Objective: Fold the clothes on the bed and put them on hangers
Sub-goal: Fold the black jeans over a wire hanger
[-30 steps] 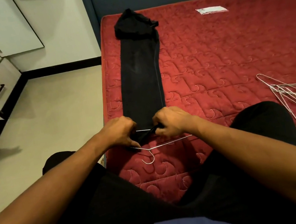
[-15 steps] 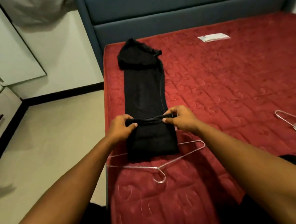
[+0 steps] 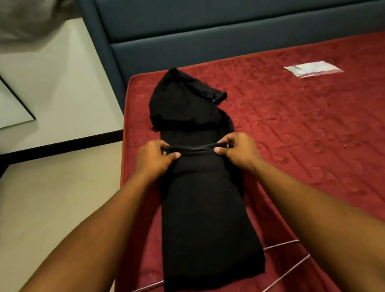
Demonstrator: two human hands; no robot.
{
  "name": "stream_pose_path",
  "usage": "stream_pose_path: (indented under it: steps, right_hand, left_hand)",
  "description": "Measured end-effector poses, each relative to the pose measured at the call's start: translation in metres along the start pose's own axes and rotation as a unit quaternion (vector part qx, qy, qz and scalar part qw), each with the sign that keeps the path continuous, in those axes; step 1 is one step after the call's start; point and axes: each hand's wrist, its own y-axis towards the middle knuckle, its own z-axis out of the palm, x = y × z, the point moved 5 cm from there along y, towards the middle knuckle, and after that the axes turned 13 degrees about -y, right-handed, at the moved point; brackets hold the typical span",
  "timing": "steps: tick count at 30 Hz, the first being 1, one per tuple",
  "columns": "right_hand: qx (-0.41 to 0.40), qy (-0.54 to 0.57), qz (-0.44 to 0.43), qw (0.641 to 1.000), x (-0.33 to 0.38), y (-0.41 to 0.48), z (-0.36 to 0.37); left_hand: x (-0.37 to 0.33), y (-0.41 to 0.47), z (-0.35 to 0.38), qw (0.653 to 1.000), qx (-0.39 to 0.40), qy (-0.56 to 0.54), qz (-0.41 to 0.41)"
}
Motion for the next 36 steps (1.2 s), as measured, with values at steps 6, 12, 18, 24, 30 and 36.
stream_pose_path:
  steps: [6, 12, 18, 24, 30, 36]
  right_hand:
    - [-0.034, -0.058, 0.013, 0.998, 0.011, 0.102, 0.010]
    - [-0.059, -0.098, 0.011, 0.993, 0.019, 0.157, 0.023]
    - [-0.062, -0.015, 0.021, 0.998, 0.006, 0.172, 0.014]
    - [0.216, 0.034, -0.071, 0.973, 0.032, 0.200, 0.008]
    - [0.212, -0.230, -0.174, 0.934, 0.049, 0.197, 0.034]
    - [0.077, -0.392, -0.280, 0.873, 0.069, 0.194, 0.049]
  left_hand:
    - [0.017, 0.104, 0.015, 0.999, -0.026, 0.011, -0.022]
    - [0.033, 0.153, 0.028, 0.997, -0.068, -0.028, -0.026]
    - [0.035, 0.136, 0.032, 0.987, -0.127, -0.096, -0.014]
    - [0.041, 0.124, 0.033, 0.988, -0.105, -0.115, 0.021]
    - [0.035, 0.112, 0.031, 0.989, -0.109, -0.082, 0.050]
    - [0.026, 0.103, 0.035, 0.984, -0.144, -0.083, 0.057]
